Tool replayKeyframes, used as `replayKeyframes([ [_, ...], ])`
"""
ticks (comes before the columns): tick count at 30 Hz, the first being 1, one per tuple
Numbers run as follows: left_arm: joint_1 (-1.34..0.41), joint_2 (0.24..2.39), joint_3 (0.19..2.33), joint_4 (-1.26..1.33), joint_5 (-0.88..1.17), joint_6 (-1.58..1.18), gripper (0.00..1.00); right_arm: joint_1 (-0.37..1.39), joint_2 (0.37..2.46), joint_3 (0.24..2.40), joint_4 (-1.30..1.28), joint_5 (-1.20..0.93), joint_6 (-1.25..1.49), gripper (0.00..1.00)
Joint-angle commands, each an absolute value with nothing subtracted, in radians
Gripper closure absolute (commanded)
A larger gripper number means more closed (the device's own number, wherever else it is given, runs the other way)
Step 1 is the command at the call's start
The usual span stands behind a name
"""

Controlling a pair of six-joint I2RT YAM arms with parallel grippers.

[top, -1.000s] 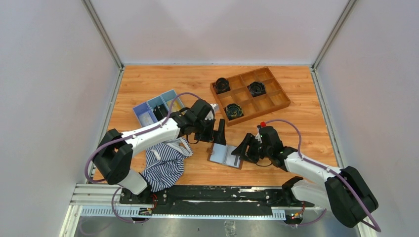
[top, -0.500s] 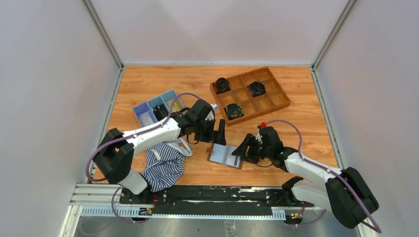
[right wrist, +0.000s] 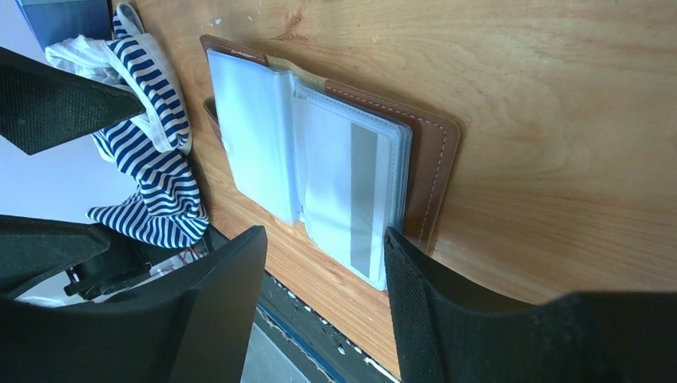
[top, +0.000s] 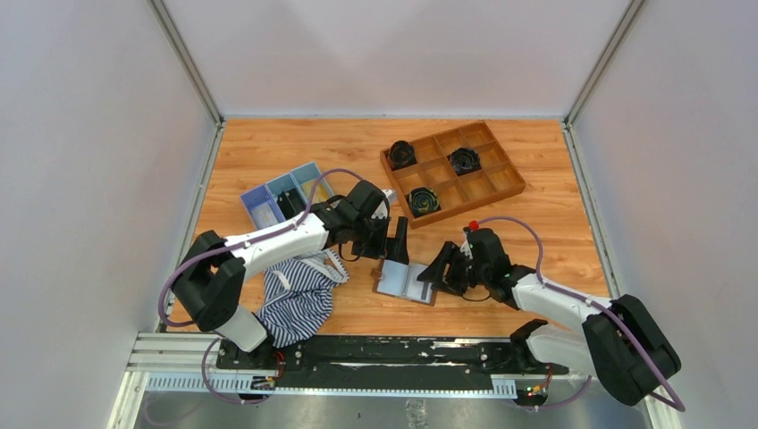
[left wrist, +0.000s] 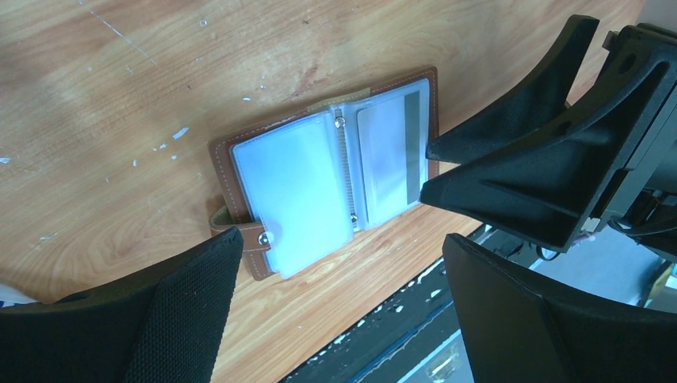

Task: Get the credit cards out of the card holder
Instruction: Remove the credit card from the card holder.

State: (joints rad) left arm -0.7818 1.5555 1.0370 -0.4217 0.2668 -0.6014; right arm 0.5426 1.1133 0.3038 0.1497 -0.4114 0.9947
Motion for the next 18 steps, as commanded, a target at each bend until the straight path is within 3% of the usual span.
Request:
replayKeyframes([
  [1,-0.787,1.566,1.057,-0.426,0.271,-0.593,0.00,0.556,1.125,0.327,0.133,-0.417,0.981,0.40],
  [18,-0.788,1.578,1.059,-0.425,0.268,-0.591,0.01,0.572,1.165,0.377,0.159,-0.444,0.982,0.42],
])
